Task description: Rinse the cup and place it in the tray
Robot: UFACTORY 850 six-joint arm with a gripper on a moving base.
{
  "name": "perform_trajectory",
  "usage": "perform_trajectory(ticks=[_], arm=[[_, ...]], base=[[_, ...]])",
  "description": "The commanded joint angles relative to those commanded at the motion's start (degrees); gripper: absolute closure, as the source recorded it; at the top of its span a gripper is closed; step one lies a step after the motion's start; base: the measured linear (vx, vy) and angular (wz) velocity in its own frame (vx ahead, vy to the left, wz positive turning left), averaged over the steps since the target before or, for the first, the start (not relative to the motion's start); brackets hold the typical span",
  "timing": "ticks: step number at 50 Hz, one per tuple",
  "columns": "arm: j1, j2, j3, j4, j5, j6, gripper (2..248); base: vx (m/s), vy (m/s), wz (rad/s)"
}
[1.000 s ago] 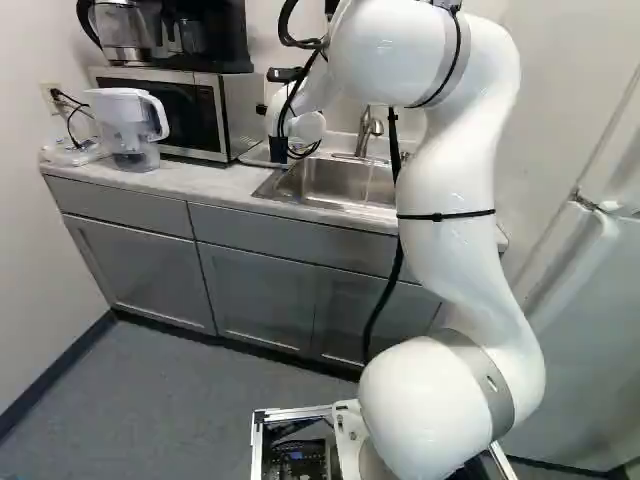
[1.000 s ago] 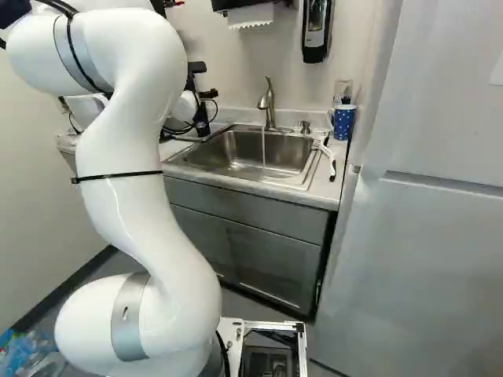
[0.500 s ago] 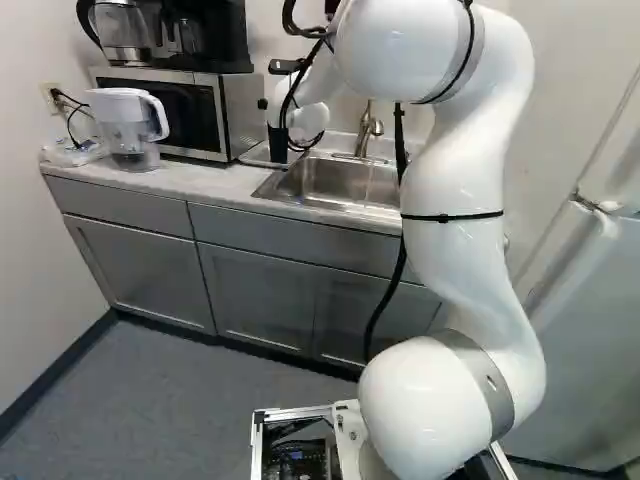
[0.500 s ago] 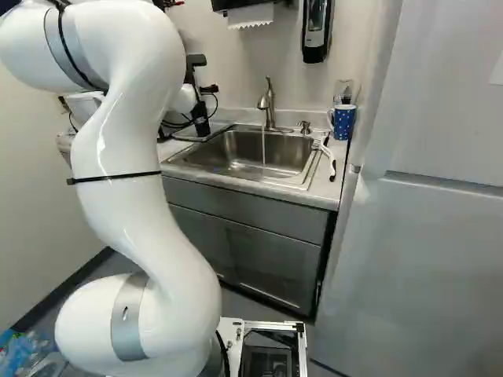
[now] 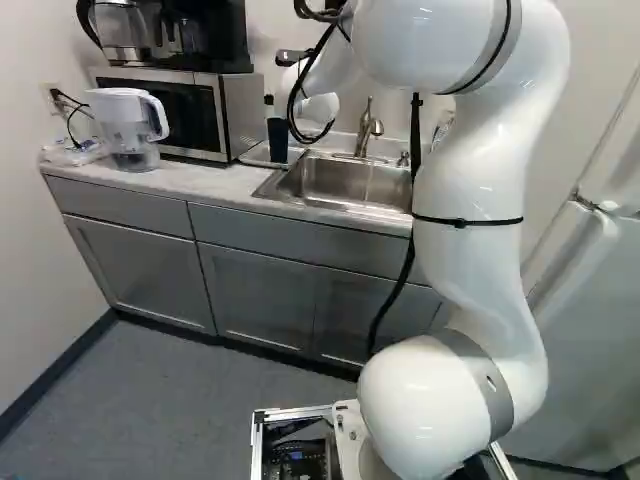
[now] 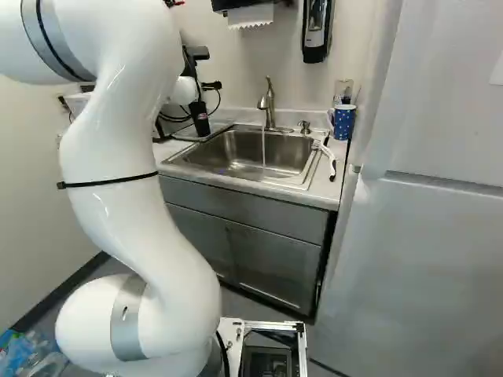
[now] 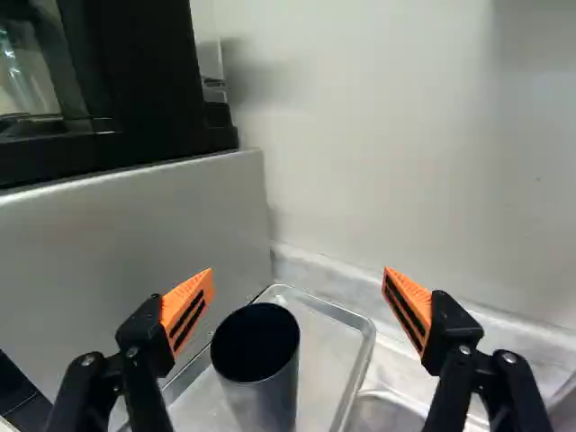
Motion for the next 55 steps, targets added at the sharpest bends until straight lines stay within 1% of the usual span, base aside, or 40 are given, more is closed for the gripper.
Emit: perform_trajectory(ticks=[22,55], arm=[[-1.99,3.98,2.03,0.00,-3.28,0.00,3],[-6.56,6.35,0.83,0.00,-7.62,0.00,3]], base=[[0.000,0.000,0.000],[0.000,0.000,0.000]])
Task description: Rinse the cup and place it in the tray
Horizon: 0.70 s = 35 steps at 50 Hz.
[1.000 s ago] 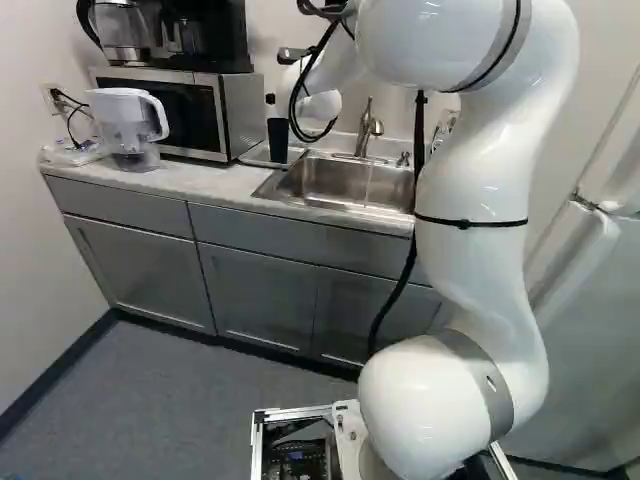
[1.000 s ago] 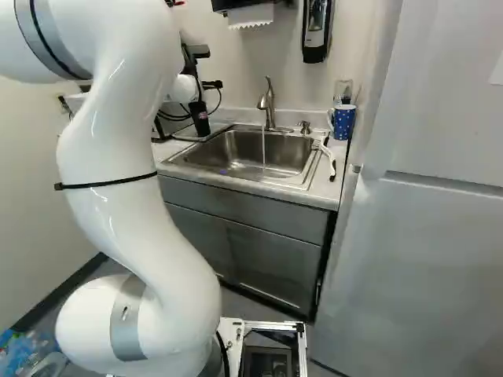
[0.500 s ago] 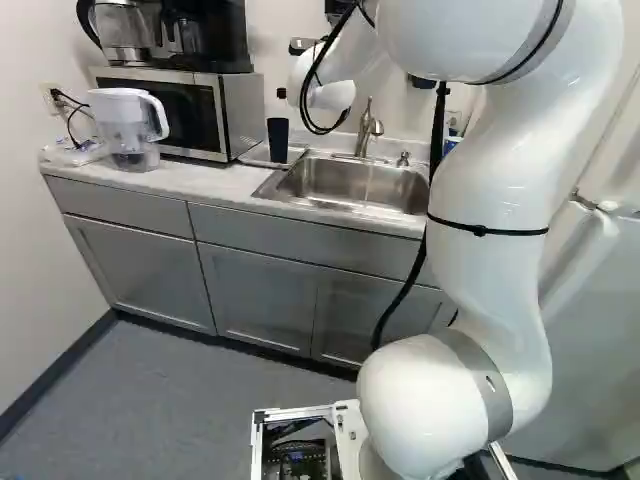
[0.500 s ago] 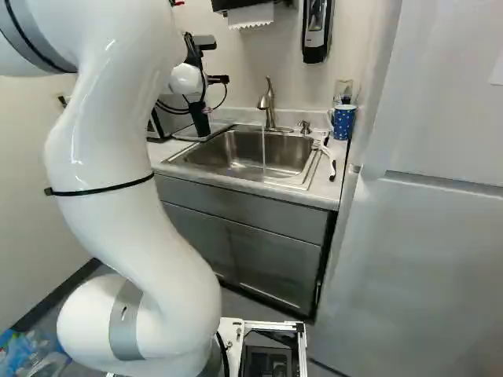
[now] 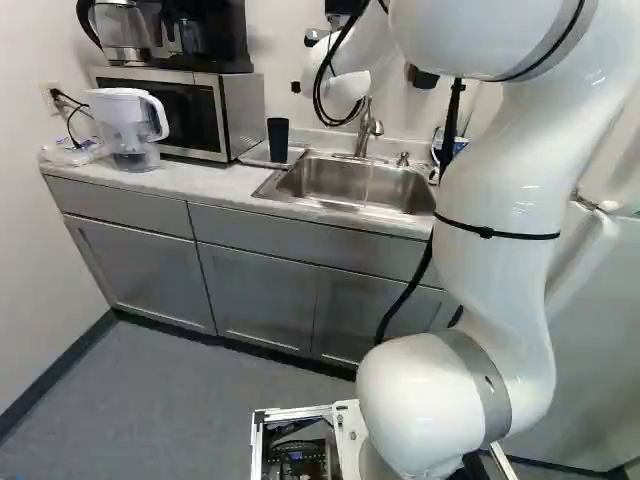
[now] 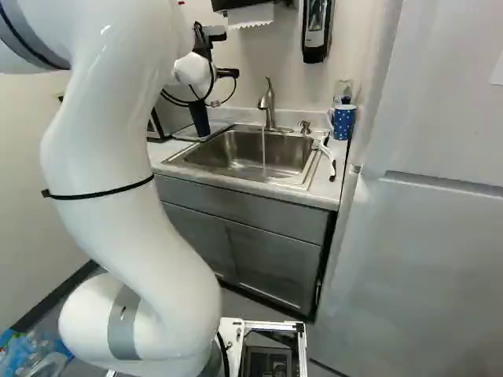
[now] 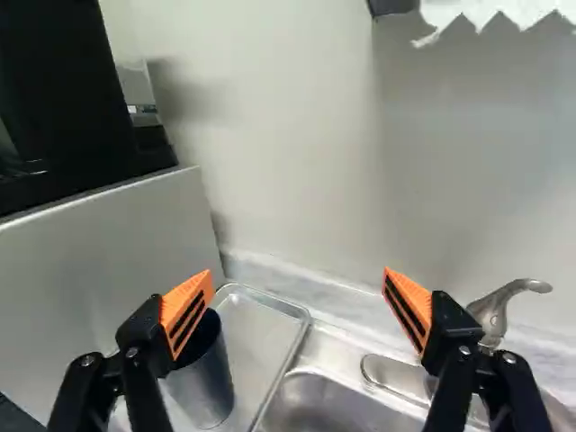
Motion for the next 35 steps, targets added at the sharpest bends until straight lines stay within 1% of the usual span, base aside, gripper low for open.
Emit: perform_trajectory(ticks=[18,35], arm=[[-2.59,0.27,-1.46,0.00,-1.08,0.00,3],[-5.01,-0.67,-2.51,0.00,-1.13,0.00,3]], base=[[0.000,0.000,0.000],[0.000,0.000,0.000]])
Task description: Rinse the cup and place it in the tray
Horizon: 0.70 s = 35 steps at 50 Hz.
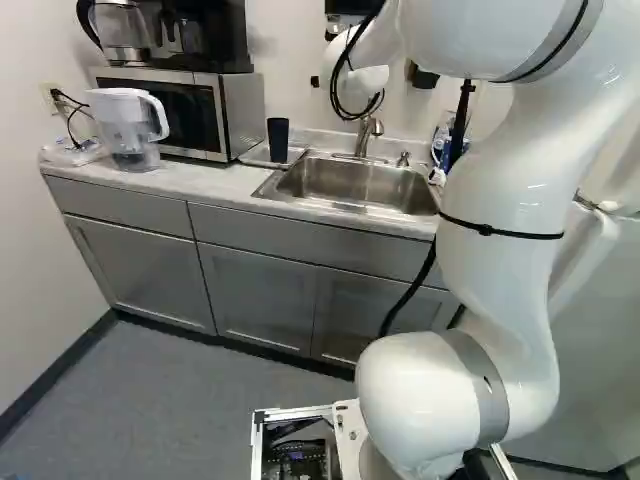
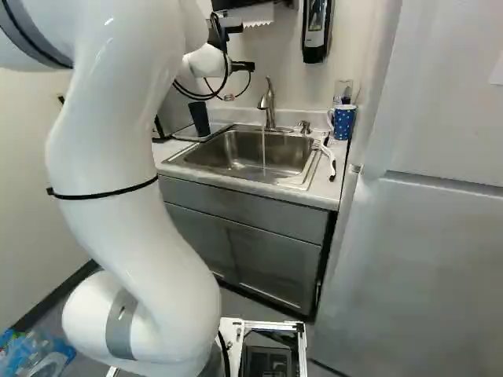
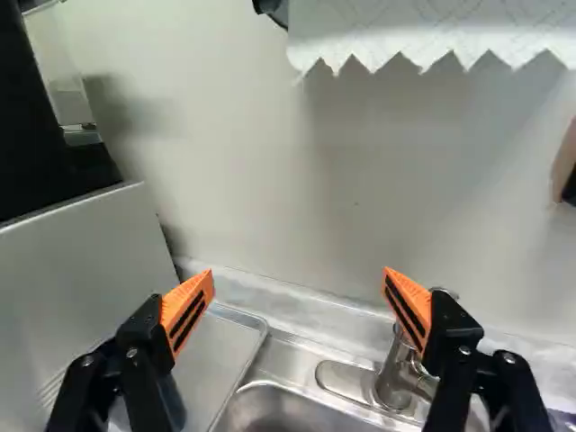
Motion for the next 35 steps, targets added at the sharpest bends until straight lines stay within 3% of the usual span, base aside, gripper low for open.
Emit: perform_trajectory(ticks=[35], arm=[[-3.40,-8.61,-10.04,0.00,-0.91,0.00,3]], base=[[0.000,0.000,0.000]])
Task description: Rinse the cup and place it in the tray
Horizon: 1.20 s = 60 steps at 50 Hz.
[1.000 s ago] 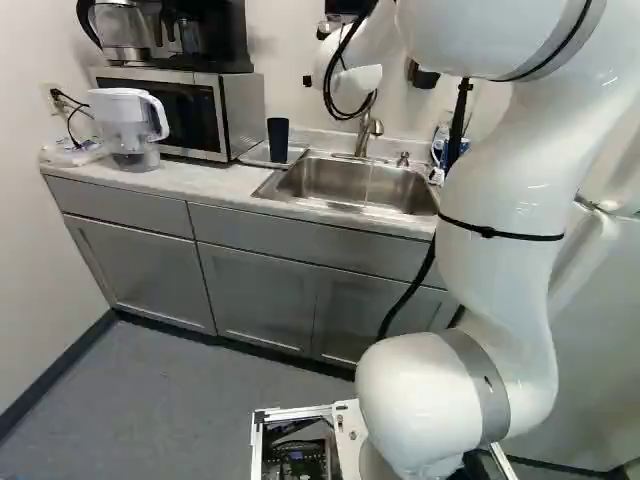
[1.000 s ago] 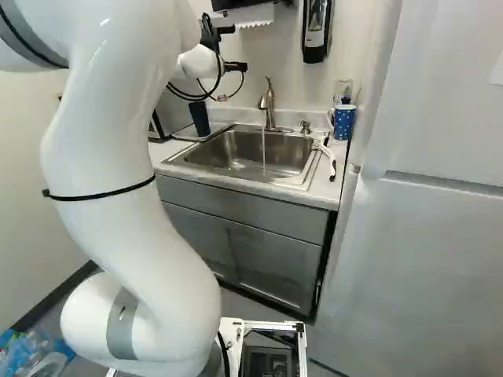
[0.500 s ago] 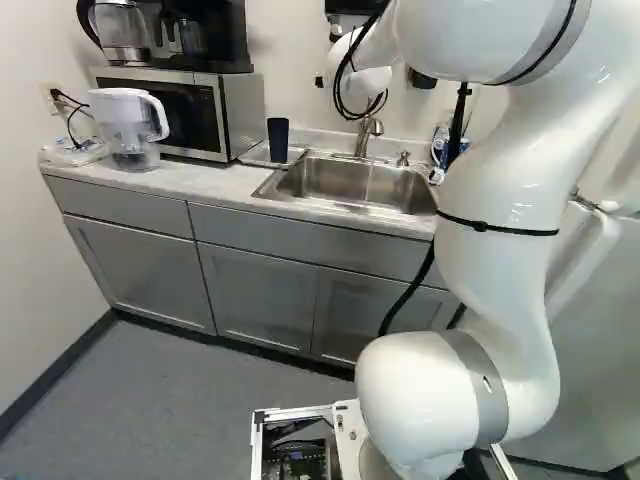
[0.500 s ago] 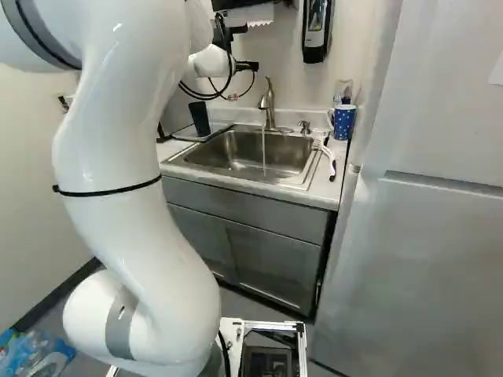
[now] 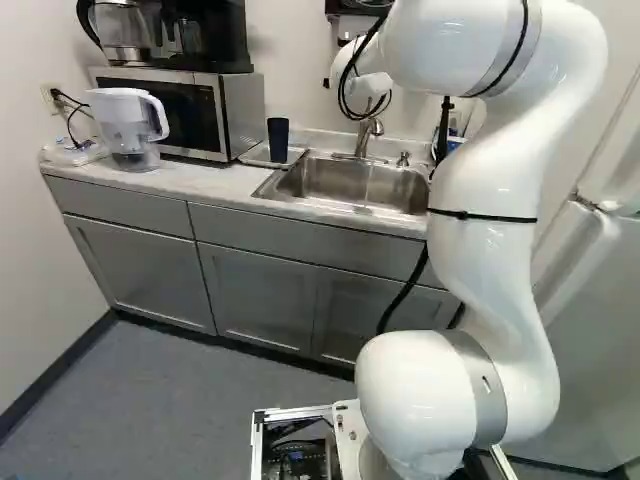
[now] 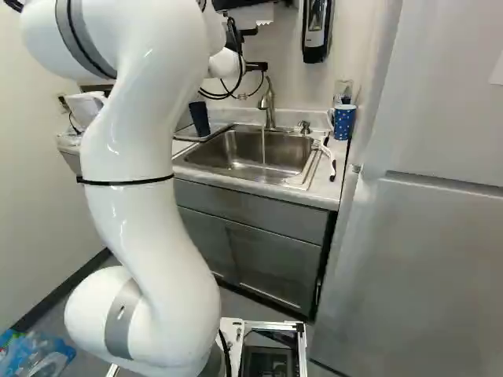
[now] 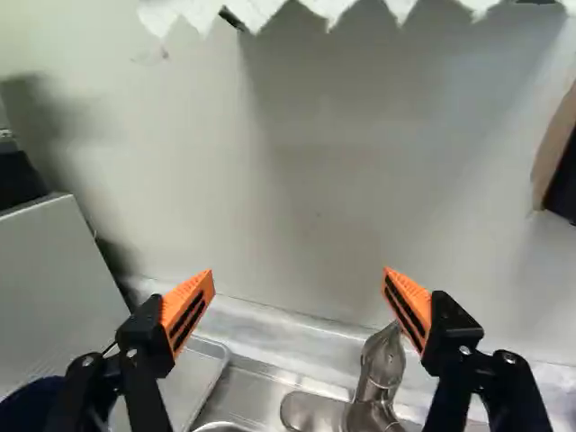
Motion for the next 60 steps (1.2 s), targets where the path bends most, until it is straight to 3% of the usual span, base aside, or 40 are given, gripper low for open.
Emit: perform_trajectory(ticks=[10,29,60], arm=[[-0.14,-2.25,-2.72,0.00,-1.42,0.00,3],[-0.14,-2.20,-2.66,0.00,-4.24,0.00,3],[-0.06,2.68,3.21,0.00,-6.05,0.00,3]], base=[[0.000,0.000,0.000],[0.000,0.000,0.000],[0.000,0.000,0.000]])
